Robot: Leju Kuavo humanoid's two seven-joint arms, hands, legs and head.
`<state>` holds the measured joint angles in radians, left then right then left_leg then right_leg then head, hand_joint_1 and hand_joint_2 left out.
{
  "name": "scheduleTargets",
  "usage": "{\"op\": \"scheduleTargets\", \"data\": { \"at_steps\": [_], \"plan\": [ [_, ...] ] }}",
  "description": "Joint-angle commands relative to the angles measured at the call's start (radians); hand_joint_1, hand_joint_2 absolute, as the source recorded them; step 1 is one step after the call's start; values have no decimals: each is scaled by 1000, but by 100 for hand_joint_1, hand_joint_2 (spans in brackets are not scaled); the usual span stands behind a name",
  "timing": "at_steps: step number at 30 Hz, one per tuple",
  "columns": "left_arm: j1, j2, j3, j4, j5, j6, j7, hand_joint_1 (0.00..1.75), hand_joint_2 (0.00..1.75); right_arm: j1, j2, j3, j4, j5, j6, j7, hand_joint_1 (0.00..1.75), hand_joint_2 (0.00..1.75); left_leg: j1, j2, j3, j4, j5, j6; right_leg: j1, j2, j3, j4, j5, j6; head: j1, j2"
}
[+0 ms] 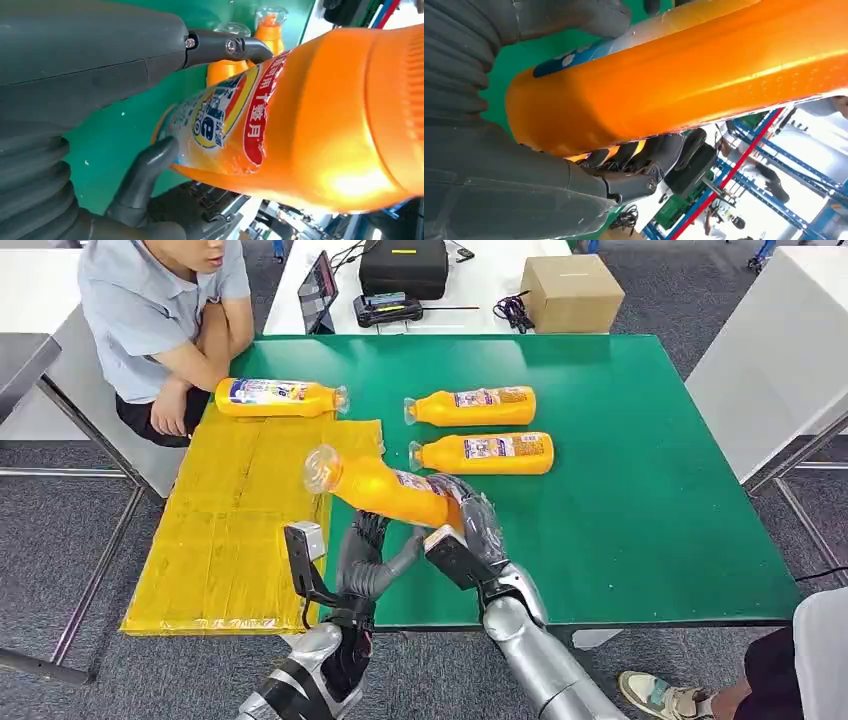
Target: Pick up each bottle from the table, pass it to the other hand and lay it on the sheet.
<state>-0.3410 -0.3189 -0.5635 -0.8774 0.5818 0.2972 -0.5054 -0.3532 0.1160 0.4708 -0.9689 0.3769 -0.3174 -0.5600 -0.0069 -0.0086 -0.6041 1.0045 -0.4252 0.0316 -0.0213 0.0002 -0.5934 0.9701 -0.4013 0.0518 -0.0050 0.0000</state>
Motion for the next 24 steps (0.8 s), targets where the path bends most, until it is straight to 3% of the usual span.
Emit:
{"op": "scheduleTargets", "data": {
  "at_steps": [1, 24],
  "plan": [
    [-54, 1, 17, 75, 9, -8, 8, 0, 175, -63, 6, 46, 87, -4, 5, -4, 175, 175, 1, 2, 2, 0, -1, -2, 1, 1, 2, 0, -1, -2, 0, 0],
    [-62, 16, 52, 31, -44, 79, -102, 0, 175, -44, 8, 86, 74, -2, 3, -12, 175, 175, 2, 2, 2, 1, -1, -2, 2, 1, 2, 0, -1, -2, 0, 0]
  ]
}}
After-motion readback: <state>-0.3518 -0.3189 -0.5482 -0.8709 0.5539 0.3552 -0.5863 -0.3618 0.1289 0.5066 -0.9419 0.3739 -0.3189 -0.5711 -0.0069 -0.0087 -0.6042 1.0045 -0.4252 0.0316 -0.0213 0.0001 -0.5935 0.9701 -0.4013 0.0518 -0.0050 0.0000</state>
